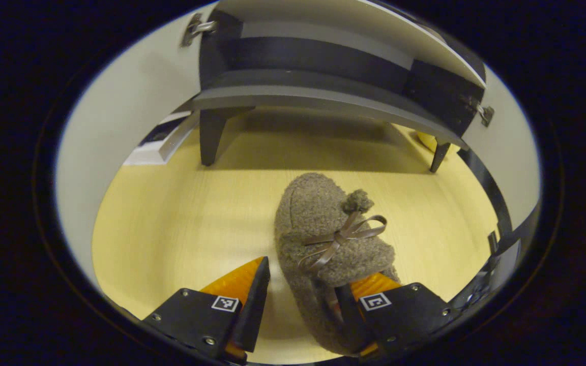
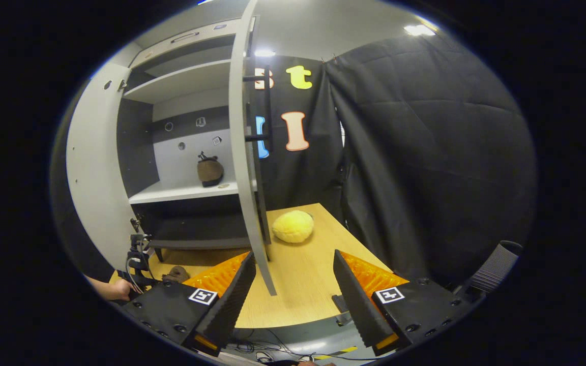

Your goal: Grab one shoe with the right hand and put it into the shoe cabinet, grab the other shoe with the left hand and put it into the shoe cabinet; then close the right door with the right hand and the left door with the left hand.

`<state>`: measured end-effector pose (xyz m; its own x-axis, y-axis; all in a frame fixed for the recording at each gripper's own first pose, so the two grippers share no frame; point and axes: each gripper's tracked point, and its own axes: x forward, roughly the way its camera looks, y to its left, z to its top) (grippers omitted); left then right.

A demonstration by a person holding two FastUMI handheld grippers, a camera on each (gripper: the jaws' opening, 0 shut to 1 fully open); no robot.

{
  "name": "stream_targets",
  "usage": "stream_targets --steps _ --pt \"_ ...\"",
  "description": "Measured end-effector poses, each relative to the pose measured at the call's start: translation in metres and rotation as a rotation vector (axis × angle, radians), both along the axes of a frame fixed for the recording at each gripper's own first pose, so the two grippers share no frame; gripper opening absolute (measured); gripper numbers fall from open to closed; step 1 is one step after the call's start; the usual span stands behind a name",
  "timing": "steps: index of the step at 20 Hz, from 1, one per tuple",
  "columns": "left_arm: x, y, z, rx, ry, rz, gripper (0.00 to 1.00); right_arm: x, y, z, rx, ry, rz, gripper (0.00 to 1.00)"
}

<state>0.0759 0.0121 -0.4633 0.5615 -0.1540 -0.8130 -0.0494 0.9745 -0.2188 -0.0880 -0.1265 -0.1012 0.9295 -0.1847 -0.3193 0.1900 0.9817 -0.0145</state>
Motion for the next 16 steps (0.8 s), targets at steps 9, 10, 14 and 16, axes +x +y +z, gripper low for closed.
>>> stream_targets --steps 9,10,14,16 --pt "-0.003 0.009 0.006 0.089 -0.001 0.01 0.14 -0.006 -0.021 0.027 -0.088 -0.047 -0.104 0.97" --pt "0.002 0.015 0.01 0.12 -0.012 0.01 0.15 -0.006 -0.023 0.029 -0.088 -0.056 -0.113 0.97" --pt "0.006 0.008 0.01 0.145 -0.016 -0.022 0.02 -0.013 -0.033 0.028 -0.097 -0.064 -0.153 0.92" --pt "0.011 0.008 0.017 0.146 -0.031 -0.044 0.02 -0.016 -0.042 0.029 -0.096 -0.066 -0.18 0.92"
